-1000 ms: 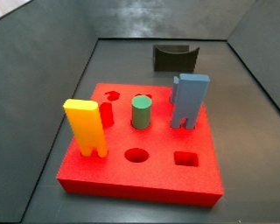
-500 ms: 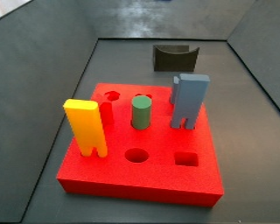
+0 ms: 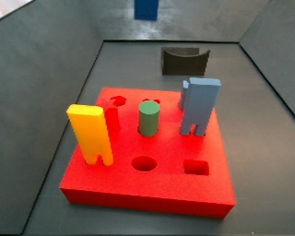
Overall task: Pick up the rectangle object. Move up. Place the rectangle object on the fixture. Regrasp the rectangle object. Move to above the board. Insert the rectangle object.
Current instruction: Move to above the board, then insert the rectangle object.
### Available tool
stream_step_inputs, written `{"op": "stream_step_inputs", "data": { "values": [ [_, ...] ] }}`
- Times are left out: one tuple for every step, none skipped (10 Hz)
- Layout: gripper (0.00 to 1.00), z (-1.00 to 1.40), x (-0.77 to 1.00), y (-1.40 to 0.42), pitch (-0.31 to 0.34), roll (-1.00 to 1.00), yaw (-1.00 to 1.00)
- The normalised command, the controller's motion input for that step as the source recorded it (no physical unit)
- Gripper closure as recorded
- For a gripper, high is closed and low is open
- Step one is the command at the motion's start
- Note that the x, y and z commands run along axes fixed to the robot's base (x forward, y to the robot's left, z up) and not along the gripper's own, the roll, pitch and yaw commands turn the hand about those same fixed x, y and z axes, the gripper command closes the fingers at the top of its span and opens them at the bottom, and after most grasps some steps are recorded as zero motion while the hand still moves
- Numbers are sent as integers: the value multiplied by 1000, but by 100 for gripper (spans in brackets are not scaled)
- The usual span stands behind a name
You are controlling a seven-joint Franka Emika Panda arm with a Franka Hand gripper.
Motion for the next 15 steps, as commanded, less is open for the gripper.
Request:
{"op": "stream_step_inputs", "data": {
  "values": [
    [100, 4, -75, 0, 6, -539, -12],
    [100, 4, -63, 2, -10, -413, -9],
    [100, -4, -42, 3, -13, -235, -8],
    [100, 0, 0, -34, 0, 0, 0],
    [100, 0, 0, -51, 0, 0, 66],
    [100, 0, 254, -503, 26, 40, 0],
    [100, -66, 563, -723, 51, 84, -26],
    [100, -69, 623, -731, 39, 83, -17],
    [100, -91, 677, -729, 14, 81, -3],
    [100, -149, 709, -697, 0, 89, -11],
    [100, -266, 749, -569, 0, 54, -77],
    [100, -369, 754, -474, 0, 47, -174],
    [100, -529, 786, -417, -7, 34, -186],
    [100, -586, 794, -389, -11, 7, -189],
    [100, -606, 817, -366, -14, 0, -177]
  ]
}}
